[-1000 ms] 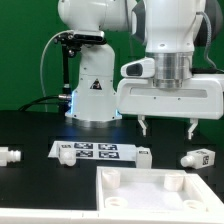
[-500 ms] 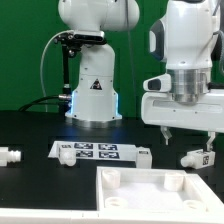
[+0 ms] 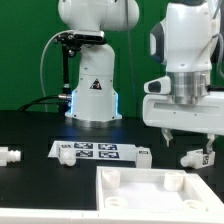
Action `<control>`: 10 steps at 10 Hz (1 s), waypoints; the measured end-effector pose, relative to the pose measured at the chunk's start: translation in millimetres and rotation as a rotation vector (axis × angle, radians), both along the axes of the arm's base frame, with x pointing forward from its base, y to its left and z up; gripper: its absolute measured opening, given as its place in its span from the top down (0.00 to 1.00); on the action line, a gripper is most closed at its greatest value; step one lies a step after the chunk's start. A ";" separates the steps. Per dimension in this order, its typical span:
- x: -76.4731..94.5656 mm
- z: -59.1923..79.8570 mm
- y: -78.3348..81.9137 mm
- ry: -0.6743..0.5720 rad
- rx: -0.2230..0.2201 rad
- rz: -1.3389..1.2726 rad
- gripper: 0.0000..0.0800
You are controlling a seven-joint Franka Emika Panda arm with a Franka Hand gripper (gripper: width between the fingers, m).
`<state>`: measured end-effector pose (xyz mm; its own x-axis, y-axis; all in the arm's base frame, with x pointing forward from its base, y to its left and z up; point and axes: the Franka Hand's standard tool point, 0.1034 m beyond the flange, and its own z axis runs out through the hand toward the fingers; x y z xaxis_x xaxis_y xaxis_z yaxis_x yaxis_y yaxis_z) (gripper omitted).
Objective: Assemble square table
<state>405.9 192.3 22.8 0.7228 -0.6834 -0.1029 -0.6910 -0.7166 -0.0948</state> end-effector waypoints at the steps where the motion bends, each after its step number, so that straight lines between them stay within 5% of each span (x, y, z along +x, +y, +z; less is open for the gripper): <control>1: -9.2 -8.8 9.7 0.015 0.000 0.005 0.19; 6: -17.2 -15.7 18.5 0.025 -0.005 0.022 0.23; 7: -17.2 -15.7 18.5 0.025 -0.005 0.022 0.45; 8: -17.2 -15.7 18.5 0.025 -0.005 0.022 0.45; 9: -17.2 -15.7 18.5 0.025 -0.005 0.023 0.65; 10: -16.3 -15.5 17.0 0.024 -0.005 0.024 0.65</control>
Offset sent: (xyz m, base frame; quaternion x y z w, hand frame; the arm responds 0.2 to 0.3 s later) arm -0.0019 0.0114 -0.0071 -0.0071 -0.0051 0.0325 0.9994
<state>389.6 209.3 7.3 0.7364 -0.6664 -0.1168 -0.6756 -0.7335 -0.0745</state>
